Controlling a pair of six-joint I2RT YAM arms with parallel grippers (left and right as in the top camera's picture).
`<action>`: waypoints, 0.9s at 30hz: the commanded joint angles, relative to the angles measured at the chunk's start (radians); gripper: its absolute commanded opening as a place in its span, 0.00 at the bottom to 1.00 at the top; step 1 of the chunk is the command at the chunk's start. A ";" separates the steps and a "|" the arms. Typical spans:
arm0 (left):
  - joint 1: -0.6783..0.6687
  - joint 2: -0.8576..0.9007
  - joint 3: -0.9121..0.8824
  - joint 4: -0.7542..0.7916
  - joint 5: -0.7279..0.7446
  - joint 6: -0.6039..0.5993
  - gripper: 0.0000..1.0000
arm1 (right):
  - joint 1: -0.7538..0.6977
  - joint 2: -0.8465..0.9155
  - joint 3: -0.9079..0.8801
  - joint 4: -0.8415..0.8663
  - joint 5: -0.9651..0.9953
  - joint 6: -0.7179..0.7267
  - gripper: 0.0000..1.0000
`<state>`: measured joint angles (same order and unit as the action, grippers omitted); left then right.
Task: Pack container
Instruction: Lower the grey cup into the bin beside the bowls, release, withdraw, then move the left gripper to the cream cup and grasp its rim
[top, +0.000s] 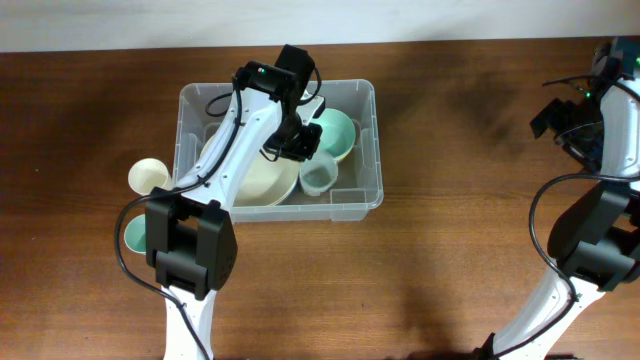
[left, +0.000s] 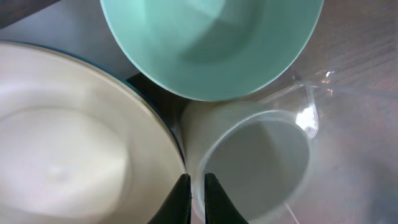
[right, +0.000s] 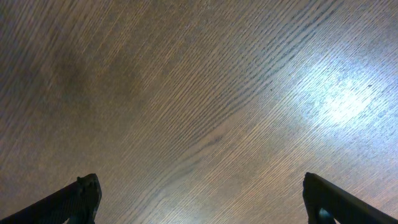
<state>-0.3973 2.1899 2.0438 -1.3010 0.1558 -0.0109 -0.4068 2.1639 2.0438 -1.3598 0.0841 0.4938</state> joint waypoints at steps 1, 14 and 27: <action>-0.004 0.005 -0.004 0.004 -0.008 0.015 0.12 | 0.001 -0.014 -0.002 0.000 0.002 0.002 0.99; 0.035 0.003 0.349 -0.073 -0.175 0.012 0.99 | 0.001 -0.014 -0.002 0.000 0.002 0.002 0.99; 0.365 -0.012 0.829 -0.387 -0.273 -0.237 0.99 | 0.001 -0.014 -0.002 0.000 0.002 0.002 0.99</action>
<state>-0.1062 2.1941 2.8624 -1.6810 -0.1352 -0.1734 -0.4068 2.1639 2.0438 -1.3598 0.0841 0.4934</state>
